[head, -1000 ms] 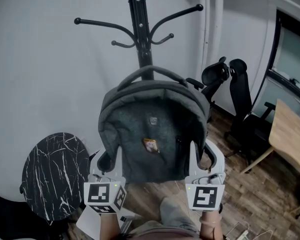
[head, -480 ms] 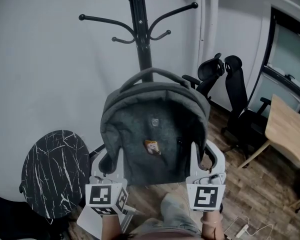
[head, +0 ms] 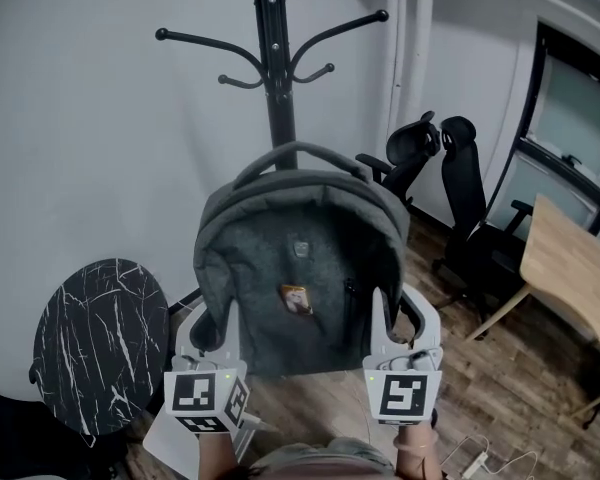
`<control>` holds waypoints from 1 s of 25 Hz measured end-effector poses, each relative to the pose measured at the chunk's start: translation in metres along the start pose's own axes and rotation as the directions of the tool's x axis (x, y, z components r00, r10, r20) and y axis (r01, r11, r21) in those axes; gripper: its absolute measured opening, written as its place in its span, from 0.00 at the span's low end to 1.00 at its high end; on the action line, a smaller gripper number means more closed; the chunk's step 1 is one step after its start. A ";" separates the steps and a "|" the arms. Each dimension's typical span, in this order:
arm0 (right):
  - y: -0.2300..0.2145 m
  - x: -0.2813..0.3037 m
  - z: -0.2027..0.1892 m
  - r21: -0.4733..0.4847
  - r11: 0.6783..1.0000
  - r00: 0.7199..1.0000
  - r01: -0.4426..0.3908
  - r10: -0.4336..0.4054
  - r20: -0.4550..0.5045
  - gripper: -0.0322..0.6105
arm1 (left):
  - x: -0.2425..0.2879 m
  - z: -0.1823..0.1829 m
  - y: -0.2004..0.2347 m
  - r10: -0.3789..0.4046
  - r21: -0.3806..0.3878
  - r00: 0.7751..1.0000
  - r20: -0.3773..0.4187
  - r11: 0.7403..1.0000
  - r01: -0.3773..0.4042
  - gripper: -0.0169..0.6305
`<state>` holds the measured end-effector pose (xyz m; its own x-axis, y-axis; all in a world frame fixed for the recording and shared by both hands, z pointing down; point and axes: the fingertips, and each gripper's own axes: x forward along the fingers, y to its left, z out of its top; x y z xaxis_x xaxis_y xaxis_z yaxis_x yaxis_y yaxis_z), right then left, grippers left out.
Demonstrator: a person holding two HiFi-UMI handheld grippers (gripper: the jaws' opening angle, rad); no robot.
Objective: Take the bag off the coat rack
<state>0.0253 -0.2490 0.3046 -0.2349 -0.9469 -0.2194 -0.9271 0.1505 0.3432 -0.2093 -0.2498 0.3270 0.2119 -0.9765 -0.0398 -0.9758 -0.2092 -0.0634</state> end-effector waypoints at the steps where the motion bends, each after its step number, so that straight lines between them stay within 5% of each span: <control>1: -0.001 -0.001 0.000 -0.001 1.000 1.000 -0.002 0.002 0.001 0.17 | -0.001 0.000 -0.001 0.004 -0.004 1.000 -0.002 1.000 -0.004 0.15; 25: -0.039 -0.054 -0.008 0.019 0.994 0.994 -0.105 0.106 -0.027 0.16 | -0.050 -0.003 -0.064 0.097 -0.031 0.993 -0.067 0.995 -0.100 0.15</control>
<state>0.0761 -0.2062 0.3102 -0.3237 -0.9330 -0.1574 -0.9027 0.2547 0.3469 -0.1576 -0.1880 0.3358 0.1117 -0.9935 0.0215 -0.9933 -0.1123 -0.0285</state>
